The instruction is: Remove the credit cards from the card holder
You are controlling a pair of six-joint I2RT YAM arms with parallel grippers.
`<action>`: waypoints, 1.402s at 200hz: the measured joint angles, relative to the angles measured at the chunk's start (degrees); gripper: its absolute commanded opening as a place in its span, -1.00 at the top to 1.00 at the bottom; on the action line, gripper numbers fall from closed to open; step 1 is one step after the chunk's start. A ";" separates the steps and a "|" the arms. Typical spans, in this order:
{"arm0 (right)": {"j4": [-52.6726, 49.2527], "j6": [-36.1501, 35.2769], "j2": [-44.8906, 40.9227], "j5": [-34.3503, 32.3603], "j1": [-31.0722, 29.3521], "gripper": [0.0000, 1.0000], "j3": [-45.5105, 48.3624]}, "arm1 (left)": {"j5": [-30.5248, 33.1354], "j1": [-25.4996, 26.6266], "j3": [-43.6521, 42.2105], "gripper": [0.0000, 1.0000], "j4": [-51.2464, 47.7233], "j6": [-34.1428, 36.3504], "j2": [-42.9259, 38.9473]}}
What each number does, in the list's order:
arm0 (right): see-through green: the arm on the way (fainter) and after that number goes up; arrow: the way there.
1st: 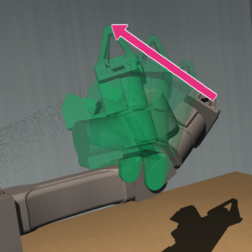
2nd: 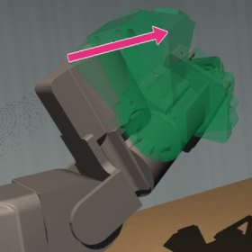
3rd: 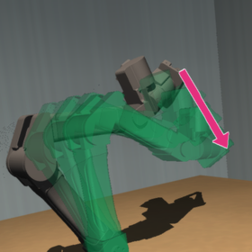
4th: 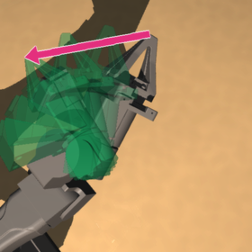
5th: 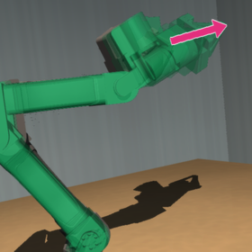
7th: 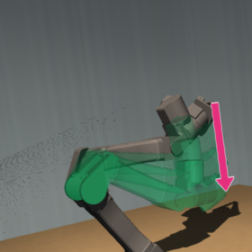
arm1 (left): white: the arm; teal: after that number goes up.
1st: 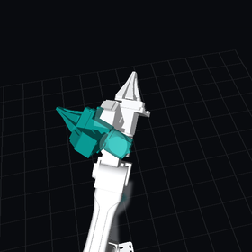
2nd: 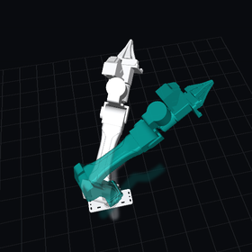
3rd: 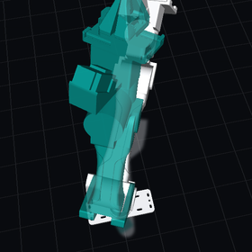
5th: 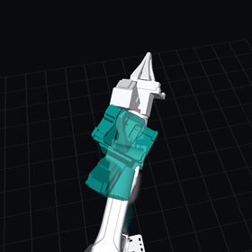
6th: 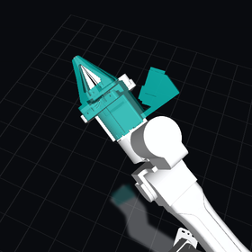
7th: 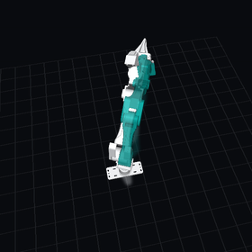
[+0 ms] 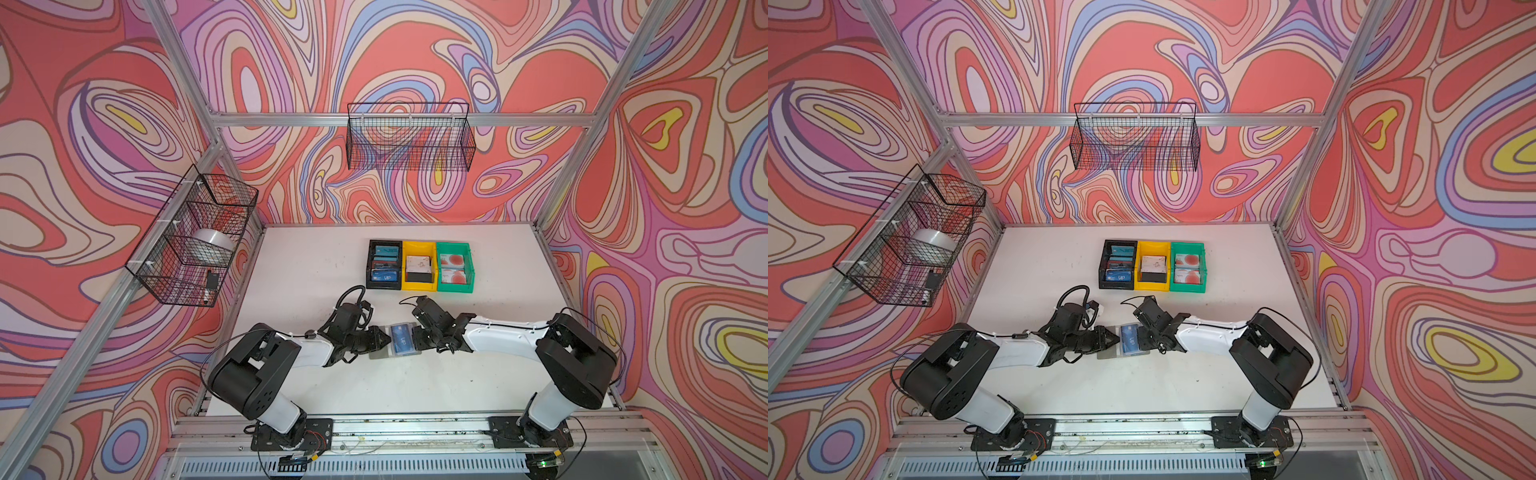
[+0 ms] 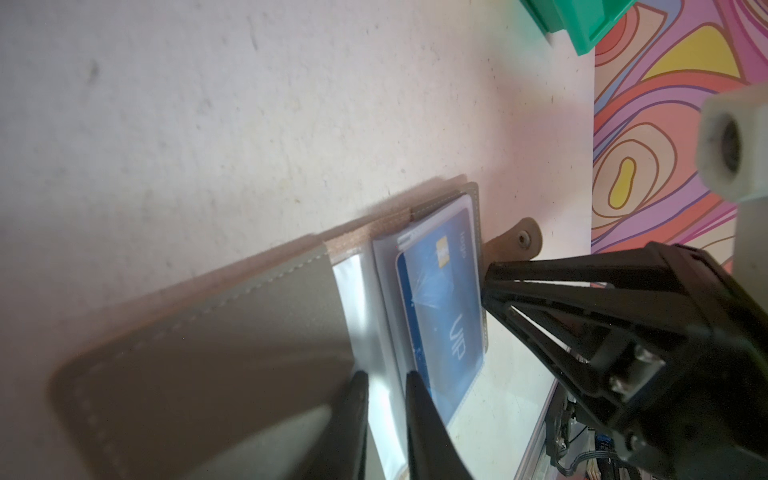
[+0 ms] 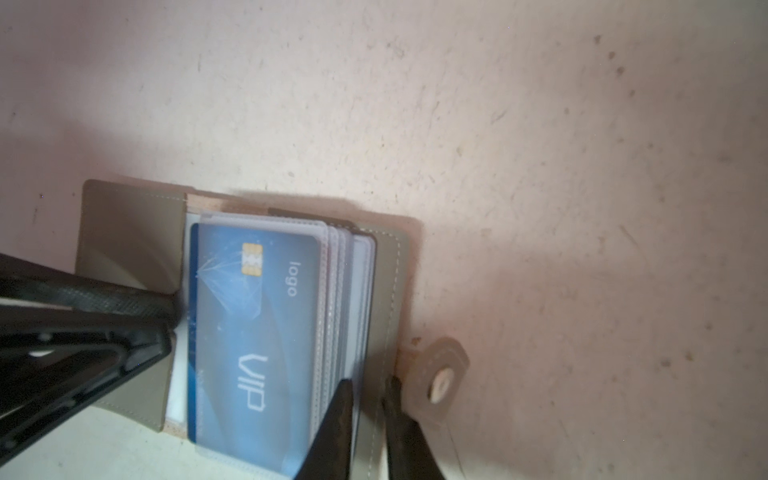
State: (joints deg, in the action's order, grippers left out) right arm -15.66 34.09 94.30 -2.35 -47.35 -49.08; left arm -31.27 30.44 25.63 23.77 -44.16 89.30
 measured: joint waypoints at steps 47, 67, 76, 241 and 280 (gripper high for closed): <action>-1.51 -0.74 -3.21 -0.55 0.00 0.63 -1.49 | 0.02 0.00 0.74 0.58 -1.03 0.50 0.00; -1.70 -1.07 -2.51 -0.46 0.00 0.64 -2.51 | 0.02 0.00 0.74 0.56 -1.25 0.63 0.00; -1.79 -1.20 -1.79 -0.44 0.00 0.65 -3.04 | 0.00 0.00 0.74 0.55 -1.27 0.61 0.00; 0.26 -1.60 4.98 1.14 -0.11 0.67 -5.05 | -0.72 0.00 1.66 0.55 -0.42 0.26 1.62; 0.35 -1.57 5.95 1.07 -0.31 0.67 -5.90 | -1.14 0.00 1.66 0.56 0.96 -0.26 2.32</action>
State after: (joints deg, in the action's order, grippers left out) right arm -15.31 32.51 100.25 -1.28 -47.66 -54.98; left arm -32.40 30.44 27.29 24.73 -44.42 91.61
